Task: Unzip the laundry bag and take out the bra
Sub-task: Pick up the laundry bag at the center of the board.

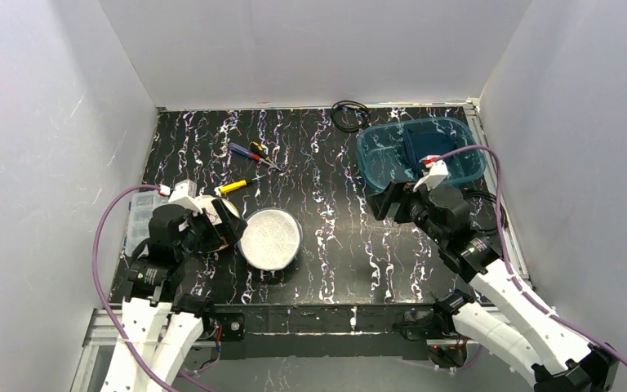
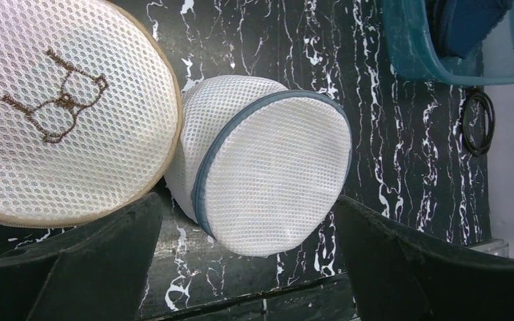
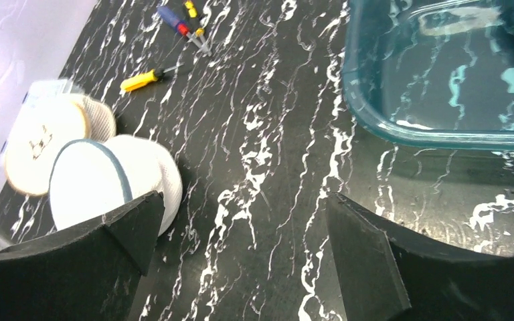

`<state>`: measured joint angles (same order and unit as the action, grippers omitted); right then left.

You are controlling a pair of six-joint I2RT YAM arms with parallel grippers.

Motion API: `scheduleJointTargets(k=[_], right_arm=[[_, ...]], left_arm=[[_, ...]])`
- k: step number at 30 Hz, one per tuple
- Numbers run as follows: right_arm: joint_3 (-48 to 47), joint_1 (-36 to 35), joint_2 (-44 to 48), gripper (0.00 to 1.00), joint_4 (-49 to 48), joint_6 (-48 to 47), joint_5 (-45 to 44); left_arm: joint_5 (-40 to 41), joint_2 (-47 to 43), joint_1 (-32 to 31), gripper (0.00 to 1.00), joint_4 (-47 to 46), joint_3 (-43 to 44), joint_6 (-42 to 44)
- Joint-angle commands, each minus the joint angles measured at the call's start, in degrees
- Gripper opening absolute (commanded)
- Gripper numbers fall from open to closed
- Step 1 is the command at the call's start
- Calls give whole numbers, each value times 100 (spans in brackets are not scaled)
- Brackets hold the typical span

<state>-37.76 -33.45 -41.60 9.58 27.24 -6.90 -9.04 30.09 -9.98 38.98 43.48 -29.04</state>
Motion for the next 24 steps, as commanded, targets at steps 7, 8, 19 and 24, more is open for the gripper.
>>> scheduleJointTargets(k=[7,8,19,24], right_arm=[[-967,-1003,-1251,96,-316,-420,854],[-1080,-1281,-1413,96,-288,-446,630],[-704,-2159,-2704,88,-2010,859,652],[-650,-2157,-3344,82,-2591,1226,974]], left_arm=[[-569,-295,-13,98,-300,-116,30],[-573,-352,-9,98,-316,-127,29],[-892,-466,-10,97,-563,-289,10],[-1243,-328,-13,93,-742,-382,5]])
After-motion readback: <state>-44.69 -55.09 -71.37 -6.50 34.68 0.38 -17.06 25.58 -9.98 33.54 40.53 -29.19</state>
